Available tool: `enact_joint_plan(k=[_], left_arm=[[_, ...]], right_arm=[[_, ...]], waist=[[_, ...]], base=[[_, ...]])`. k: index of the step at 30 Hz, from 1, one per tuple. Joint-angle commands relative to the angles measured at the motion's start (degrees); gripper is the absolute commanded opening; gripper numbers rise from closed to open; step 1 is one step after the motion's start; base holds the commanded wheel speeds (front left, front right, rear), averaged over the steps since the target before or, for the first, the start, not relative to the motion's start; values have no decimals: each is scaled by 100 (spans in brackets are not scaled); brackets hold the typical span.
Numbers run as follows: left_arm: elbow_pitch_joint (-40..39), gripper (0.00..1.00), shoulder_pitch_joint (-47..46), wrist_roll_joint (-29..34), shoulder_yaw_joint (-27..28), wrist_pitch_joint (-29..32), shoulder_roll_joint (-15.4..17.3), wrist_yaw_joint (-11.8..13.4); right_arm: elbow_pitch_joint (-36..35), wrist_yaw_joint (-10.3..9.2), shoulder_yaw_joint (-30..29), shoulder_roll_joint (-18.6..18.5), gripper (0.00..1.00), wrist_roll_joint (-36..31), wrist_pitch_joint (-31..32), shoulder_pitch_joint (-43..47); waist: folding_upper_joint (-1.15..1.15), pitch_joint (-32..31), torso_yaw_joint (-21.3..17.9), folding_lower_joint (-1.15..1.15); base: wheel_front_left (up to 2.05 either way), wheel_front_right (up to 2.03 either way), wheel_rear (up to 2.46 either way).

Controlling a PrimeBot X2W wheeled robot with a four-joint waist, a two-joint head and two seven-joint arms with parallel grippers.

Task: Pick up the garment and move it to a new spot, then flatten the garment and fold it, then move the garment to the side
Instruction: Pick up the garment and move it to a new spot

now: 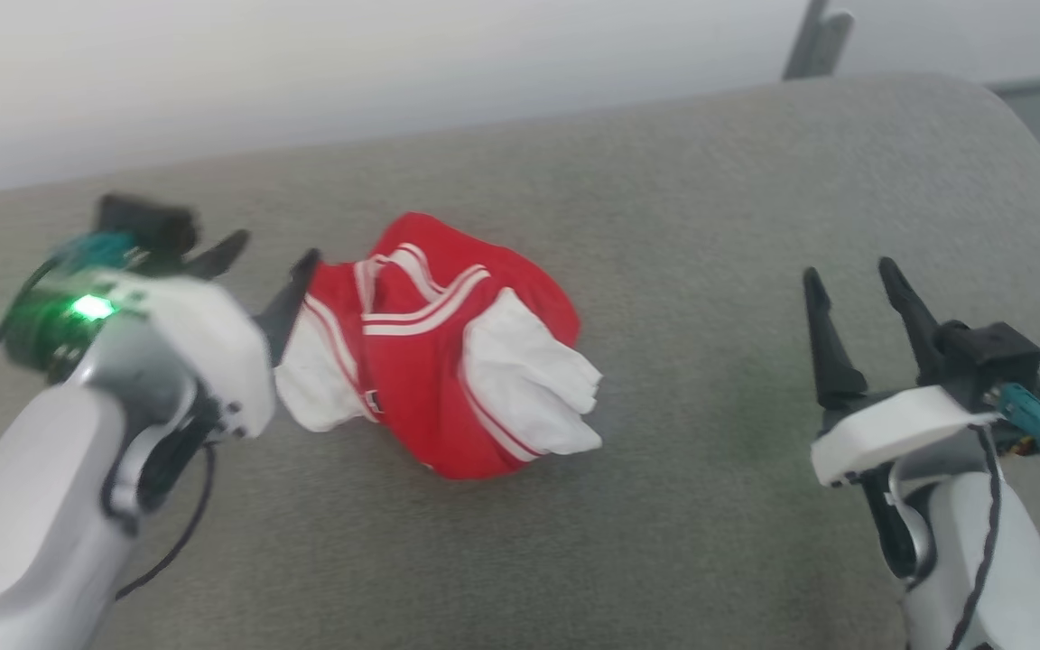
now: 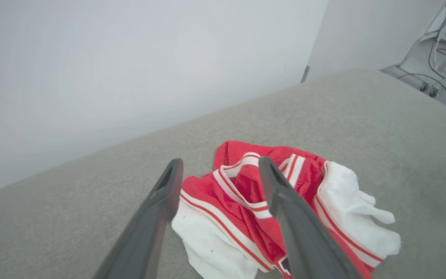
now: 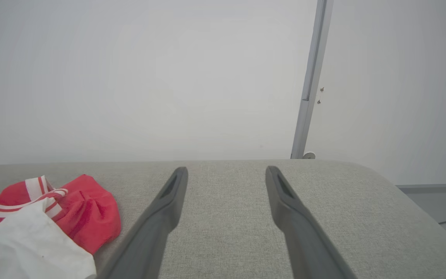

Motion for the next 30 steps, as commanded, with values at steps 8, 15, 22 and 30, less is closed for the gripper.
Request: enact_joint_plan(k=[8,15,22,30], left_arm=[[-184,100,1247,-150,700,-1283,280,321],[-265,100,2190,-374,1350,-2166,388,510],[-192,100,2822,-593,1757,-2819,370,418],[-113,100,3214,-620,1978,-3142,268,291]], right_arm=[[92,-2,-234,-153,100,31,18,287],[86,-1,-402,-193,100,15,42,454],[41,-1,-468,-187,100,-4,88,536],[-28,-1,-497,-169,100,36,149,650]], waist=[[0,-343,504,0],[0,-481,743,0],[0,-554,849,0],[0,-619,942,0]], base=[[0,0,0],[0,0,0],[0,0,0],[0,0,0]])
